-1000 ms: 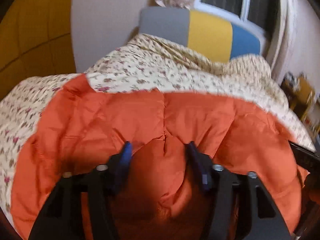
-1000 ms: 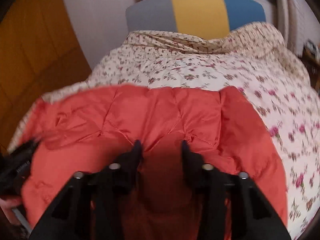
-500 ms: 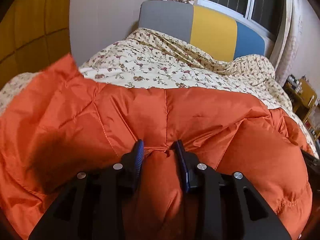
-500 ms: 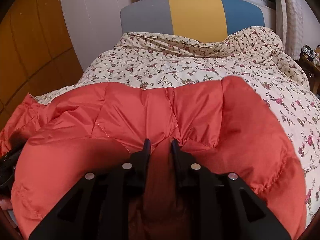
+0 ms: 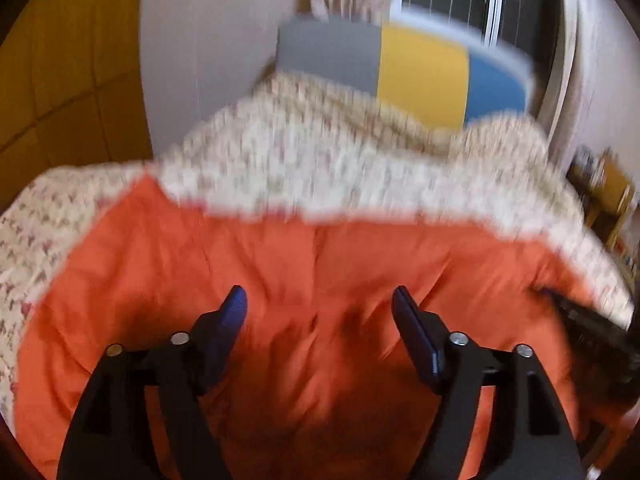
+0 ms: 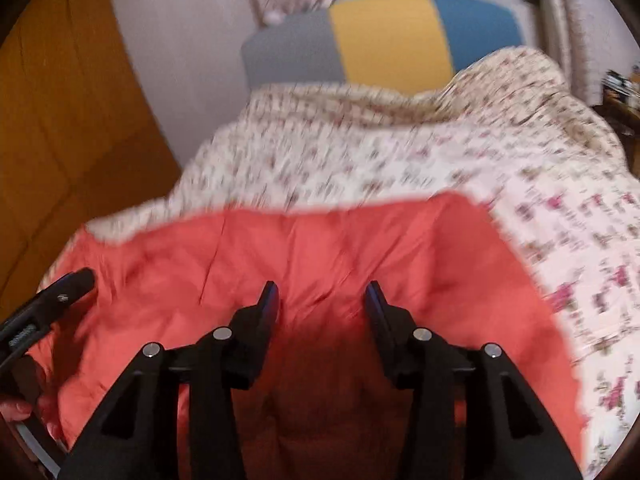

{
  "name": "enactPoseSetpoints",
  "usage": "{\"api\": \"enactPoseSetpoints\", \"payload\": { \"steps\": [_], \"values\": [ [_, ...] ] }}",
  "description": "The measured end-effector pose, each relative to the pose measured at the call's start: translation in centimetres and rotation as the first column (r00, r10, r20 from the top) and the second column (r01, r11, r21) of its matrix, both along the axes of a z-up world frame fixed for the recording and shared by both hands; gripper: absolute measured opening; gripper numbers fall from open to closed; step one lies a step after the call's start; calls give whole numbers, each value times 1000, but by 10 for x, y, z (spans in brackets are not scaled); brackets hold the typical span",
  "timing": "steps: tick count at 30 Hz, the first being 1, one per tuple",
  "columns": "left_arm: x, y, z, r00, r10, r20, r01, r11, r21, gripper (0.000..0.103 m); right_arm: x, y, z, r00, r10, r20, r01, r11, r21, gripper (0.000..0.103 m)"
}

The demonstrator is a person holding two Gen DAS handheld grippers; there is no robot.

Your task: Fold large clothes

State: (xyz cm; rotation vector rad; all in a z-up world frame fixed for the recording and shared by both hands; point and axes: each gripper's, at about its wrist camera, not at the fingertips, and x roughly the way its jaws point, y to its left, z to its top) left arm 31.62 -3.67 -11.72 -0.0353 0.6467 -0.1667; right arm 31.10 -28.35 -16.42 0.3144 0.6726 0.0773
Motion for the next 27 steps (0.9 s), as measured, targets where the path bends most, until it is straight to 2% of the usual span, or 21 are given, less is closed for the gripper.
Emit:
{"api": "enactPoseSetpoints", "payload": {
  "steps": [1,2,4,6,7,8,10,14,20,24,25,27],
  "values": [
    [-1,-4,6,1000,-6,21,6,1000,-5,85,0,-10,4,999,-34,5,34,999,10,45],
    [2,-12,12,999,-17,34,17,1000,-1,85,3,-16,6,998,-56,-2,56,998,4,45],
    [11,-33,12,999,-46,29,44,998,54,85,8,-28,4,995,-101,-26,100,995,-30,45],
    [23,-54,-2,997,-78,-7,78,986,146,85,15,-35,-7,990,-117,-78,112,992,-63,45],
    [30,-63,-17,995,-92,-45,100,974,202,85,17,-40,-17,987,-122,-108,116,992,-55,45],
    [35,-66,-30,992,-104,-75,118,967,224,85,17,-45,-22,986,-122,-117,120,992,-27,46],
    [36,-59,-43,991,-108,-78,121,976,183,90,14,-51,-27,985,-136,-102,138,990,15,46],
    [43,-49,-55,990,-106,-92,116,987,109,94,17,-45,-32,984,-147,-96,146,989,-16,47],
    [43,-49,-65,988,-111,-105,120,989,87,97,15,-41,-32,987,-143,-72,144,990,3,48],
    [44,-50,-66,989,-108,-105,118,989,91,97,-14,-35,-3,985,-172,21,171,984,47,49],
    [44,-50,-66,989,-108,-105,118,989,91,97,-22,-27,7,987,-154,47,149,985,90,49],
    [44,-50,-66,988,-109,-106,118,989,91,97,-26,-8,17,992,-111,63,105,989,101,49]
  ]
}}
